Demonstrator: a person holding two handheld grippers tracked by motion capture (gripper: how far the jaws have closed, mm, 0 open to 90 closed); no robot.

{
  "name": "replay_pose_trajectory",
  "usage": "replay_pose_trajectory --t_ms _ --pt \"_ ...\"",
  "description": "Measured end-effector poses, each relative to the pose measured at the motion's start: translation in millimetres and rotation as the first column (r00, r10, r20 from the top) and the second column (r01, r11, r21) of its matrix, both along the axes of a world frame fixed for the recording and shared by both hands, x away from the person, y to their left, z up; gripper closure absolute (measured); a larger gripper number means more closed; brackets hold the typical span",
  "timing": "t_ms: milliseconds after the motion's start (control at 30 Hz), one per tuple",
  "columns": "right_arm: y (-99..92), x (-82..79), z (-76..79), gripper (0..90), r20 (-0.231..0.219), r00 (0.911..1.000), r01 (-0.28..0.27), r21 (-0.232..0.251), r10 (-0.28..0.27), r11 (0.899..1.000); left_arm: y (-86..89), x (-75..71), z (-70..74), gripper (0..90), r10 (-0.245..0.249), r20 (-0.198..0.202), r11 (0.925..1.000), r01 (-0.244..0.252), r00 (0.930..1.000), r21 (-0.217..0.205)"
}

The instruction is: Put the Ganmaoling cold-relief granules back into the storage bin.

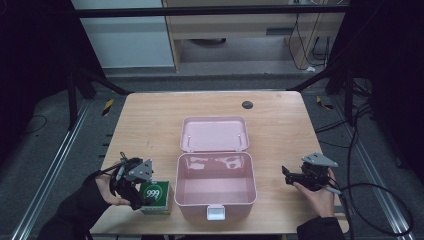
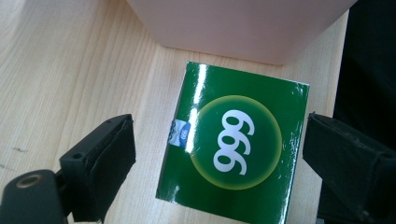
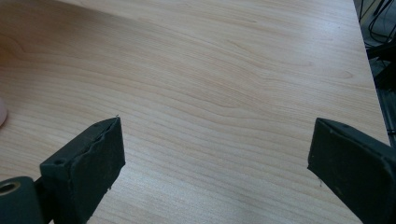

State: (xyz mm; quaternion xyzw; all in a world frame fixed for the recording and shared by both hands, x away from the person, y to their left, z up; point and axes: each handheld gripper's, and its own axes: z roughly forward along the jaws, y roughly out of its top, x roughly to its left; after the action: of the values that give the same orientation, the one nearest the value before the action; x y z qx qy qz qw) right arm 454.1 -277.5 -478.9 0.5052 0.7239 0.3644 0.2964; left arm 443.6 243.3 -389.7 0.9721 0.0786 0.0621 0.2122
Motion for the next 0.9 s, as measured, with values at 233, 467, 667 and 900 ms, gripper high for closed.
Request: replay_pose_trajectory --t_ms 233,467,667,900 --pt "-0.2 0.3 -0.8 3.8 -0.008 1.0 -0.002 -0.004 0.002 1.0 -5.5 -0.4 -5.6 9.2 -0.018 -0.007 0.9997 0.018 0.9998 0.015" --pt "-0.7 0.6 -1.8 3.7 -0.013 0.9999 -0.004 -0.014 0.003 1.0 -9.5 -1.6 -11.1 8.5 -0.046 -0.013 0.9986 0.046 0.9989 0.027" --pt "-0.3 0.6 -2.4 3.5 -0.017 0.9998 -0.009 -0.022 0.008 1.0 -12.7 -1.6 -16.4 8.9 -0.063 -0.007 0.9967 0.063 0.998 0.052" --pt "0.5 0.5 -3.1 3.4 -0.023 0.9997 -0.011 -0.022 0.011 1.0 -12.6 -1.8 -21.9 8.9 -0.066 -0.011 0.9959 0.067 0.9978 0.061"
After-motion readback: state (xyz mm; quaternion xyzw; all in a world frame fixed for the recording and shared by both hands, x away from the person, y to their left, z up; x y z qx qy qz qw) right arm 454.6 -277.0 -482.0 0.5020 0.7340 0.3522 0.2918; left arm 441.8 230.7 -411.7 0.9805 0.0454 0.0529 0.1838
